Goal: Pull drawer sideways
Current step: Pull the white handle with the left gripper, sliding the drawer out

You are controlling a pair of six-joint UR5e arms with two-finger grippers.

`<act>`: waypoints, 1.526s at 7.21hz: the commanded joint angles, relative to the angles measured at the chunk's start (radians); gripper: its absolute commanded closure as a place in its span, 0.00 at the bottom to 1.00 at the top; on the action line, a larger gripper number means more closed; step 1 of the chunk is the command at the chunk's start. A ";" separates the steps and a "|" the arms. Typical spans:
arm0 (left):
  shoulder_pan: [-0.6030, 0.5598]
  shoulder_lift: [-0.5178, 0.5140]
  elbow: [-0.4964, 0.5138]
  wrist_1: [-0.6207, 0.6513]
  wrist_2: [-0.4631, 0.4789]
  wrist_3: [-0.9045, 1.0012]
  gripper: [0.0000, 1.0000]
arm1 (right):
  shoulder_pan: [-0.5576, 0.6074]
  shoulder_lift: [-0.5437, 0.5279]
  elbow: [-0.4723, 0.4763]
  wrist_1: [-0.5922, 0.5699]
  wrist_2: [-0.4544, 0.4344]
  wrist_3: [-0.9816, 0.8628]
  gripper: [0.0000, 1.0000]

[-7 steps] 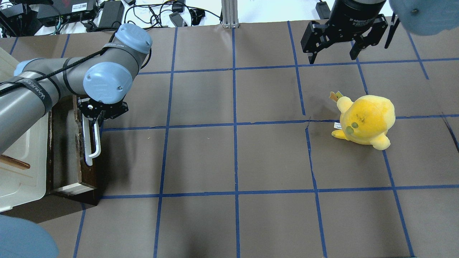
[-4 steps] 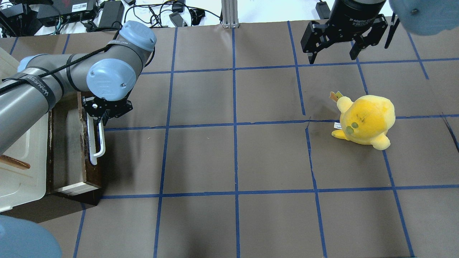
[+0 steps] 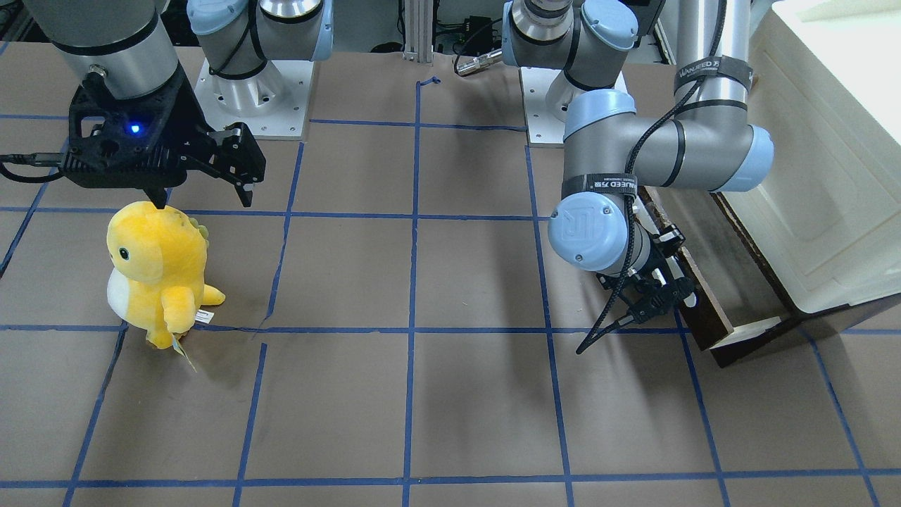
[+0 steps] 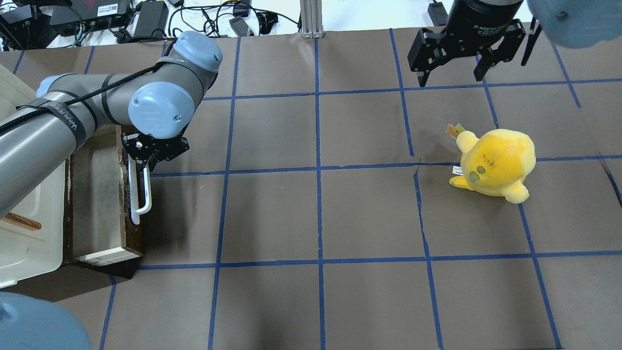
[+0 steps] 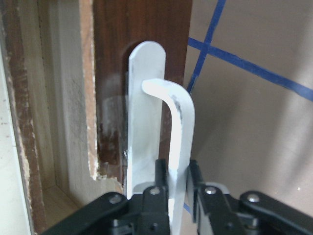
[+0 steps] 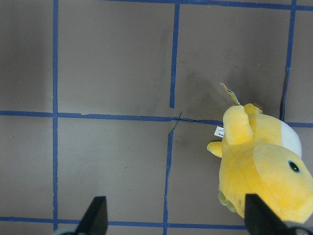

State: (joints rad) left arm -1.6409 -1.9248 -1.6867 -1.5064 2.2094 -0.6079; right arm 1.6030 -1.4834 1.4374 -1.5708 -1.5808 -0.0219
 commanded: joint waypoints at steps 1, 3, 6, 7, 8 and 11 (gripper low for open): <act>-0.003 -0.003 0.021 -0.001 0.000 -0.004 1.00 | 0.000 0.000 0.000 0.000 0.001 0.000 0.00; -0.003 -0.005 0.022 -0.006 0.000 -0.003 1.00 | 0.000 0.000 0.000 0.000 -0.001 0.000 0.00; -0.003 -0.006 0.032 -0.006 -0.026 -0.004 1.00 | 0.000 0.000 0.000 0.000 -0.001 0.000 0.00; -0.005 -0.011 0.033 -0.006 -0.028 -0.004 1.00 | 0.000 0.000 0.000 0.000 0.001 0.000 0.00; -0.020 -0.020 0.036 -0.006 -0.028 -0.018 1.00 | 0.000 0.000 0.000 0.000 -0.001 0.000 0.00; -0.036 -0.036 0.056 -0.014 -0.039 -0.032 1.00 | 0.000 0.000 0.000 0.000 0.001 -0.001 0.00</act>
State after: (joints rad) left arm -1.6729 -1.9566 -1.6341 -1.5174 2.1777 -0.6375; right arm 1.6030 -1.4834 1.4373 -1.5708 -1.5802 -0.0221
